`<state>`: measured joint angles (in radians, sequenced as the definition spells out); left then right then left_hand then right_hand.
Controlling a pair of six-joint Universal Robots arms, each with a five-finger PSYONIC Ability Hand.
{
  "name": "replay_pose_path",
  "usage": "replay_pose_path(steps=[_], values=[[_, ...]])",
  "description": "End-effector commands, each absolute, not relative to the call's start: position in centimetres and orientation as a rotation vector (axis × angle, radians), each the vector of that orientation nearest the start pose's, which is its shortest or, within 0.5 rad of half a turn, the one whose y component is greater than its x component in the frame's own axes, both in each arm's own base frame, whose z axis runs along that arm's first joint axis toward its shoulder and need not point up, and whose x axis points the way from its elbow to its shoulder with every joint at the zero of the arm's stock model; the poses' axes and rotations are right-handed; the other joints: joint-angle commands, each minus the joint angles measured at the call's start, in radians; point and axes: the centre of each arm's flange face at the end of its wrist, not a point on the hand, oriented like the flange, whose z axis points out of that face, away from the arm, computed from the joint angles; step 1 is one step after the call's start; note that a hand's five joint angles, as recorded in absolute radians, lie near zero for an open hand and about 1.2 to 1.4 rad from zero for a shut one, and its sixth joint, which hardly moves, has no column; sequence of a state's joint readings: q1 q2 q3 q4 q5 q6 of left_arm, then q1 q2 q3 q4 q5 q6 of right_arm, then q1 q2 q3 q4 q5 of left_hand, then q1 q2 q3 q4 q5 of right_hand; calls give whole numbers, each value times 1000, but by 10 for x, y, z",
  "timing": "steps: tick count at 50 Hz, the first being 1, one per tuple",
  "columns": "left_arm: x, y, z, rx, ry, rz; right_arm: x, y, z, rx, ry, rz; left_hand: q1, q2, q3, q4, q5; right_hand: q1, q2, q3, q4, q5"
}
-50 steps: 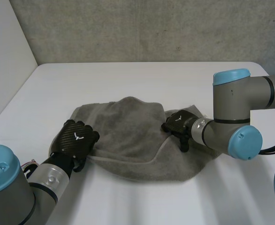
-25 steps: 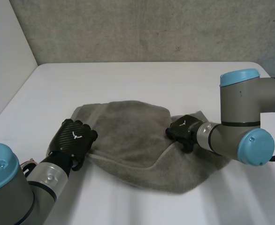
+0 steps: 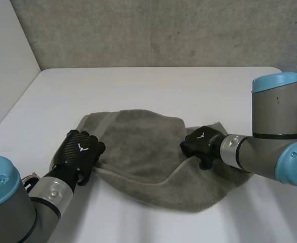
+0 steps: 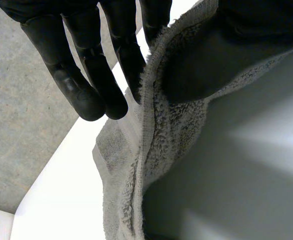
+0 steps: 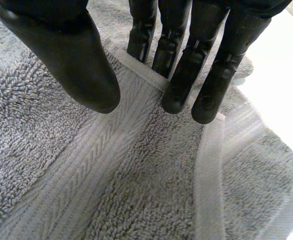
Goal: Fold the towel.
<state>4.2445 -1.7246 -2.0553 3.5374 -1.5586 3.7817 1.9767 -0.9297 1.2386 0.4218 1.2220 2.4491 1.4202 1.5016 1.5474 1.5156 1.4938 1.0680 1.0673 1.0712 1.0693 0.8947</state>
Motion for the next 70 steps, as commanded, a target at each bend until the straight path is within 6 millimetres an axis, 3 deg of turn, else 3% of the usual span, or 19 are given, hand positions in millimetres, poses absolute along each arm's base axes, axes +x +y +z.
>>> replay_pose_path(steps=[1,10,13,18,26,28,37,44,53,58,59,61,64,66,67,68,69,70], values=[[-243,-188,160,1270,2036,-1873,288,-261,158,-1565,2145,-1216,-24,-105,-151,-119,-272,-20,-19,-23,-21,-21],[-240,-191,160,1255,2039,-1865,285,-261,155,-1579,2151,-1204,-24,-105,-151,-119,-272,100,101,97,99,99],[-240,-193,160,1248,2035,-1870,285,-262,154,-1576,2153,-1203,-24,-105,-151,-119,-272,327,328,324,326,326],[-240,-196,161,1234,2019,-1889,279,-268,158,-1538,2179,-1222,-123,-204,-250,-218,-371,328,329,325,327,327],[-236,-204,152,1218,2027,-1858,257,-274,193,-1386,2221,-1348,-496,-577,-623,-591,-744,328,329,325,327,327],[-234,-208,149,1209,2037,-1842,247,-274,206,-1299,2218,-1418,-528,-610,-655,-624,-776,328,329,325,327,327],[-223,-223,141,1162,2063,-1782,225,-269,225,-1147,2241,-1540,-558,-639,-685,-653,-806,328,329,325,327,327],[-221,-225,138,1162,2069,-1761,213,-259,231,-1079,2261,-1614,-552,-633,-679,-647,-800,328,329,325,327,327],[-220,-221,137,1166,2078,-1749,191,-264,245,-961,2302,-1762,-508,-590,-635,-604,-756,328,329,325,327,327],[-220,-221,138,1168,2075,-1750,186,-261,252,-944,2306,-1803,-200,-281,-327,-295,-448,328,329,325,327,327],[-221,-221,138,1172,2071,-1751,186,-261,252,-944,2306,-1803,-49,-130,-176,-144,-297,328,329,325,327,327],[-221,-221,140,1177,2061,-1754,179,-262,258,-930,2314,-1839,-24,-105,-151,-119,-272,328,329,325,327,327],[-221,-221,153,1179,1994,-1782,177,-262,262,-922,2311,-1863,-24,-105,-151,-119,-272,328,329,325,327,327],[-220,-221,185,1153,1853,-1868,176,-259,276,-927,2279,-1923,-24,-105,-151,-119,-272,328,329,325,327,327],[-220,-221,185,1153,1852,-1868,176,-259,276,-927,2278,-1924,-24,-105,-151,-119,-272,328,329,325,327,327],[-220,-219,206,1121,1773,-1929,176,-255,287,-932,2253,-1967,-24,-105,-151,-119,-272,328,329,325,327,327],[-220,-219,206,1120,1772,-1930,176,-251,302,-936,2219,-2019,-24,-105,-151,-119,-272,328,329,325,327,327],[-220,-216,232,1067,1685,-2014,176,-251,302,-936,2219,-2019,-24,-105,-151,-119,-272,328,329,325,327,327]])
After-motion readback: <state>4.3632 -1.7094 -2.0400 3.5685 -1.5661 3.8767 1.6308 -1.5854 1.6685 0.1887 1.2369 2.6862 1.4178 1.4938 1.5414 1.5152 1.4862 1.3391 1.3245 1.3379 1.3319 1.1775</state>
